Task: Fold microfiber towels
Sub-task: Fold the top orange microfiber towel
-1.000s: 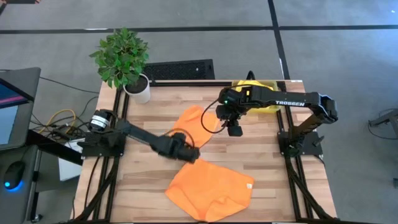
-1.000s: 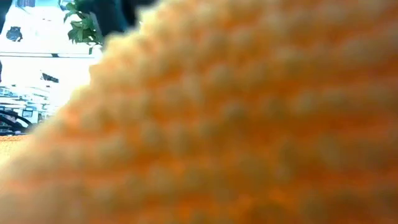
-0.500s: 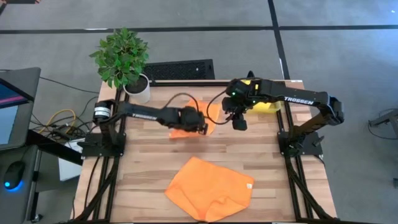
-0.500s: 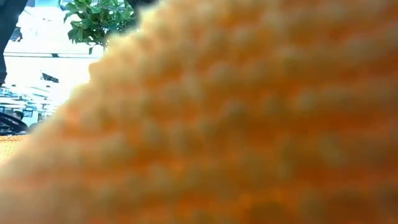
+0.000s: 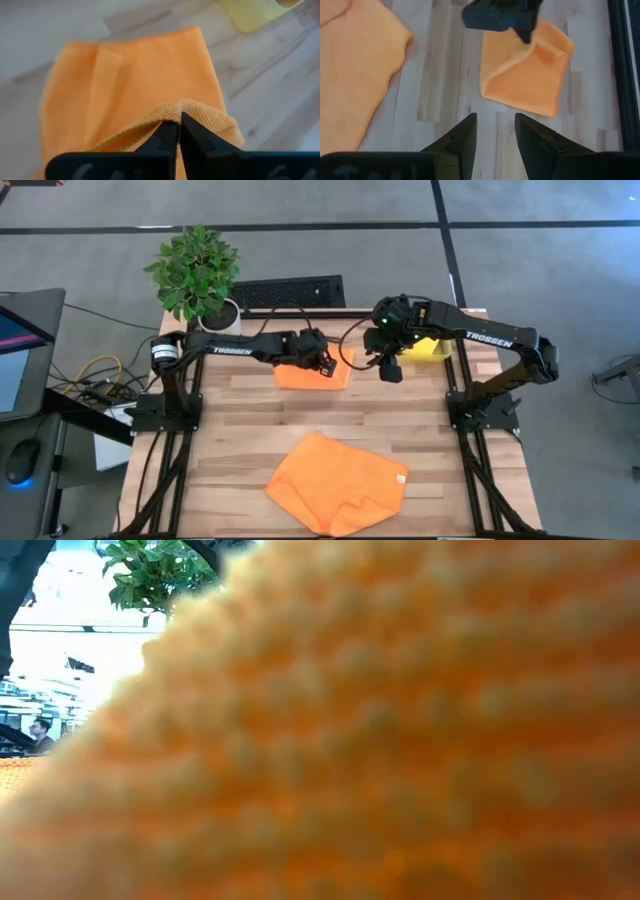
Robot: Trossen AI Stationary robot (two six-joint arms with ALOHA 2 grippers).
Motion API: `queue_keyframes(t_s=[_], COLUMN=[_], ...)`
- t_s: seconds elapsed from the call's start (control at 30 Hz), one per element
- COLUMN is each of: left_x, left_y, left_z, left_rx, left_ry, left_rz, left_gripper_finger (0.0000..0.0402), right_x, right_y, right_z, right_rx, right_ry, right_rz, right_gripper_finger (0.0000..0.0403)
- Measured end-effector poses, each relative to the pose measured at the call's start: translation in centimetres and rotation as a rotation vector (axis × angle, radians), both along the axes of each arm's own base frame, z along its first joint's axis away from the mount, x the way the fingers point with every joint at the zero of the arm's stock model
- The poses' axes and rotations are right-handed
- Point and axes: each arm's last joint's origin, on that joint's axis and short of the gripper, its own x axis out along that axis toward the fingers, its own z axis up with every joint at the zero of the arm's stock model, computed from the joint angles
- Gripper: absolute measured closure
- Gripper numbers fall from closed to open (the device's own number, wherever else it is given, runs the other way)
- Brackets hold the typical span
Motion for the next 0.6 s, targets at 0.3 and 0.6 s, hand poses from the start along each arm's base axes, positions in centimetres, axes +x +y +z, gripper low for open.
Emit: queue_keyframes(t_s=[0.3,0.6], left_x=[-0.2,0.0], left_y=[2.9,3.3], left_z=[0.6,0.9], left_rx=[0.142,0.198], left_ry=[-0.009,-0.025], left_rz=[-0.089,-0.171], left_gripper_finger=[0.0401,0.0401], right_x=[0.0,0.1], right_y=[0.0,-0.1], right_z=[-0.1,0.0], right_rx=[0.023,0.059], right_ry=[0.003,-0.004], right_rz=[-0.034,-0.095], right_gripper_finger=[0.0248,0.0248])
